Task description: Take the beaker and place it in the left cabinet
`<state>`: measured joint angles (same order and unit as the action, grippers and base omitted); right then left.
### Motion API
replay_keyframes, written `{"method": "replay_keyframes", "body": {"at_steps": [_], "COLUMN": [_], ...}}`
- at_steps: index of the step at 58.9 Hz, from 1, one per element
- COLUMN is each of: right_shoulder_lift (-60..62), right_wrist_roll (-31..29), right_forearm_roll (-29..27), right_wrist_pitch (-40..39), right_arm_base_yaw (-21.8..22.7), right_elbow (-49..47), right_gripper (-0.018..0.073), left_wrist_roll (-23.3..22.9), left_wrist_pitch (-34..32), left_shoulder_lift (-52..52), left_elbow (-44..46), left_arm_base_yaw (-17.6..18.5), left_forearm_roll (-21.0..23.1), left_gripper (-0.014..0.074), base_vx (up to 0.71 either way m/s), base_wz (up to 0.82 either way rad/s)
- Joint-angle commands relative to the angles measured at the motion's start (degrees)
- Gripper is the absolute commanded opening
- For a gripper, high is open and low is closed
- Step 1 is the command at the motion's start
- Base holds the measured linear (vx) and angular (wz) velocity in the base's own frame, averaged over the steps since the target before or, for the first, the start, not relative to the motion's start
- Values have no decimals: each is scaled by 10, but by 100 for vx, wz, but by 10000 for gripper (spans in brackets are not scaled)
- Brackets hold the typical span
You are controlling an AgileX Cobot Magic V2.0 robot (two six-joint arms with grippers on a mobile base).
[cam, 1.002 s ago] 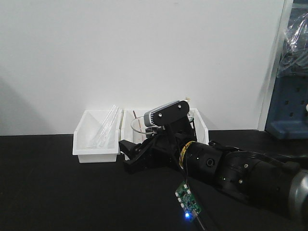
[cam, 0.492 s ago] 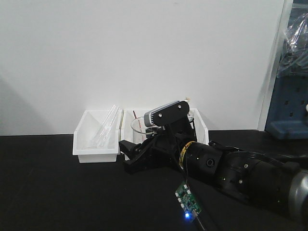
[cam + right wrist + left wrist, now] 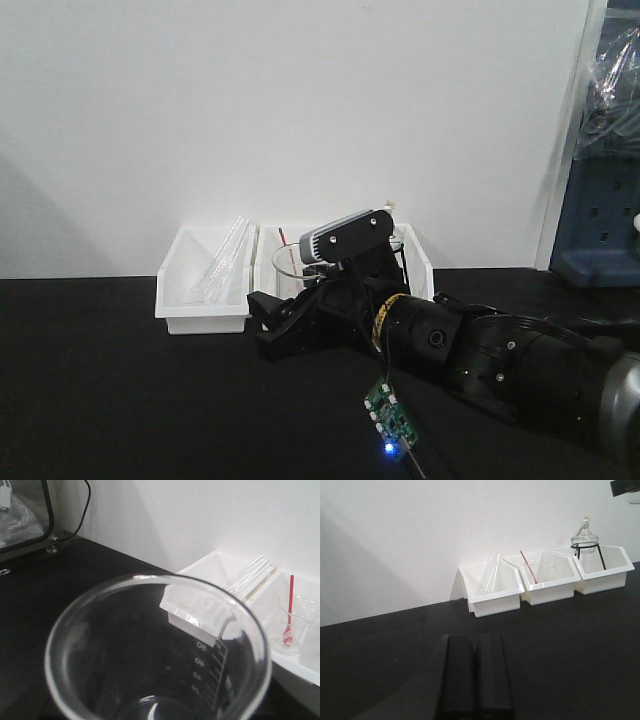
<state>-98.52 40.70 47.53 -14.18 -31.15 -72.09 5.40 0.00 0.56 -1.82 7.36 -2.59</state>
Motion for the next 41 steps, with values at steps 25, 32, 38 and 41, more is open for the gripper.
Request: {"method": "replay_keyframes", "body": {"at_steps": [25,32,38,41], "right_shoulder_lift": [29,29,29,29], "right_wrist_roll": [-1,-1,-1,-1], "right_forearm_roll": [-7,-7,-7,-7], "right_wrist_pitch": [-29,-29,-29,-29], "right_arm_base_yaw": [2,2,2,2], "right_elbow": [-17,-17,-17,-17], "right_gripper": [-3,-3,-3,-3], "left_wrist_roll": [-2,-2,-2,-2], "left_wrist_pitch": [-43,-43,-43,-43], "left_shoulder_lift": [11,11,11,11], "left_elbow": [-9,-9,-9,-9], "left_arm_base_yaw": [0,0,0,0], "left_forearm_roll": [2,2,2,2], "left_gripper": [1,1,1,1], "base_vx": [-13,-19,-19,-17], "base_wz": [1,6,11,16]}}
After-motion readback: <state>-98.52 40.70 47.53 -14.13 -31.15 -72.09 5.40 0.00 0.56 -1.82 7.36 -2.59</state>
